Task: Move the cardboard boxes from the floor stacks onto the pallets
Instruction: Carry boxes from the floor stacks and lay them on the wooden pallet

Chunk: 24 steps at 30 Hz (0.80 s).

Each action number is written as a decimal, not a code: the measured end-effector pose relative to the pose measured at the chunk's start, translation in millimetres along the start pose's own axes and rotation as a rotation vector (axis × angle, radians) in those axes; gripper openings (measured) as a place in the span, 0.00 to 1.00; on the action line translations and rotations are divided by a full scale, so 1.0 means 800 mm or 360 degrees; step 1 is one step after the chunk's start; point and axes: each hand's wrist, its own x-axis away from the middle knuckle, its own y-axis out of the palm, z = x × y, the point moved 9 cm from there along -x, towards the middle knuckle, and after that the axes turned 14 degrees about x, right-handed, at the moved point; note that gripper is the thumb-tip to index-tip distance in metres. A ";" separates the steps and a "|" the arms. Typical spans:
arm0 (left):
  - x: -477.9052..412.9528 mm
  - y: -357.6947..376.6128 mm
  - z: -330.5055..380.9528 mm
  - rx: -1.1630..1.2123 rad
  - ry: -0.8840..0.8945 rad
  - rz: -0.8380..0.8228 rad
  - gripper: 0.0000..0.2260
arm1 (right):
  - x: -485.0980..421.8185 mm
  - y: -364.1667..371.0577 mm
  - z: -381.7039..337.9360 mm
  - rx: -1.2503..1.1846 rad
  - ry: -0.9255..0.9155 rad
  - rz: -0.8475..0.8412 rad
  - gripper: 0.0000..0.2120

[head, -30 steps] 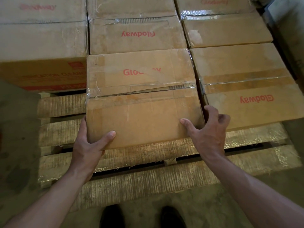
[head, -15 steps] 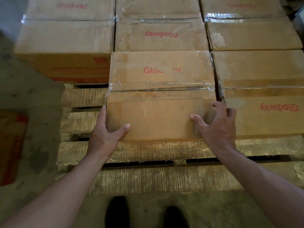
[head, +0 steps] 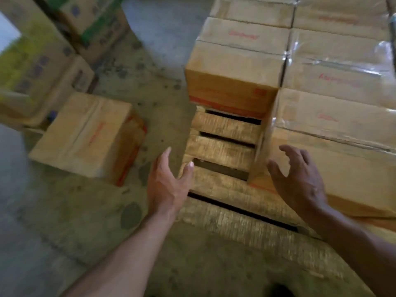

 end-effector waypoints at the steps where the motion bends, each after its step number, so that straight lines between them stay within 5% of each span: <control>1: -0.005 -0.041 -0.018 -0.0011 -0.0026 0.0049 0.34 | 0.004 0.009 -0.041 -0.0007 -0.0040 -0.0026 0.28; 12: -0.098 -0.388 -0.212 -0.0250 -0.0342 0.0327 0.33 | 0.022 0.163 -0.451 0.0095 -0.0436 -0.0251 0.31; 19: -0.132 -0.367 -0.297 -0.0004 -0.0626 0.0354 0.41 | -0.051 0.241 -0.521 0.0295 -0.0467 -0.0356 0.31; 24: -0.167 -0.309 -0.350 0.0430 -0.0944 0.0513 0.64 | -0.165 0.301 -0.569 0.0449 -0.0505 -0.0389 0.35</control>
